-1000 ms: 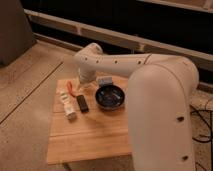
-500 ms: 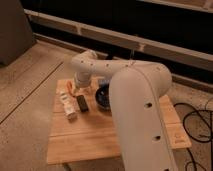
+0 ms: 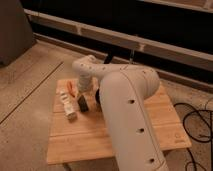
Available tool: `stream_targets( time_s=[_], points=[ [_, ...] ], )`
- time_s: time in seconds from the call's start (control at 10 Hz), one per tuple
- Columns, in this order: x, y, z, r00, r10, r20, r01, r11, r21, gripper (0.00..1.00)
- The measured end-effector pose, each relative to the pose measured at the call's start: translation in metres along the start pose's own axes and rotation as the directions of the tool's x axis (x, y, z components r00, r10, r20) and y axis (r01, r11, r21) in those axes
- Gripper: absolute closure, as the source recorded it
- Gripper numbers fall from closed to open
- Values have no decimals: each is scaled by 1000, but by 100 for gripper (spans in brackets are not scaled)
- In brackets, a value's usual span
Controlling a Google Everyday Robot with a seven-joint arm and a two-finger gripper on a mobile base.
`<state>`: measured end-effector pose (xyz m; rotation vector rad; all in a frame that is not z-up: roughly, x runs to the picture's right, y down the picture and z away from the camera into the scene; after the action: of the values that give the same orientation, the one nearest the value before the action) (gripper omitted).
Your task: Place the eraser in the ceramic cup
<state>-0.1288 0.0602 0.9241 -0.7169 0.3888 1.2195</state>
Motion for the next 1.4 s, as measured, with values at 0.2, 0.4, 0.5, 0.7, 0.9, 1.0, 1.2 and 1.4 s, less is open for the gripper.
stream_targets(
  time_s=[0.2,0.4,0.5,0.7,0.9,1.0,1.2,1.4],
  points=[
    [-11,3,5,1000,-17,-6,17,1000,4,35],
    [-22,9,9,999,-37,-4,37,999,-1,35],
    [-25,12,12,999,-42,-6,42,999,-9,35],
    [-31,16,18,1000,-28,0,28,998,-56,35],
    [-33,14,22,1000,-7,2,7,996,-94,35],
    [-31,11,24,1000,-4,-8,3,995,-96,39],
    [-24,3,29,999,-6,-43,3,996,-88,58],
    [-21,-4,33,998,-5,-59,0,996,-88,81]
  ],
)
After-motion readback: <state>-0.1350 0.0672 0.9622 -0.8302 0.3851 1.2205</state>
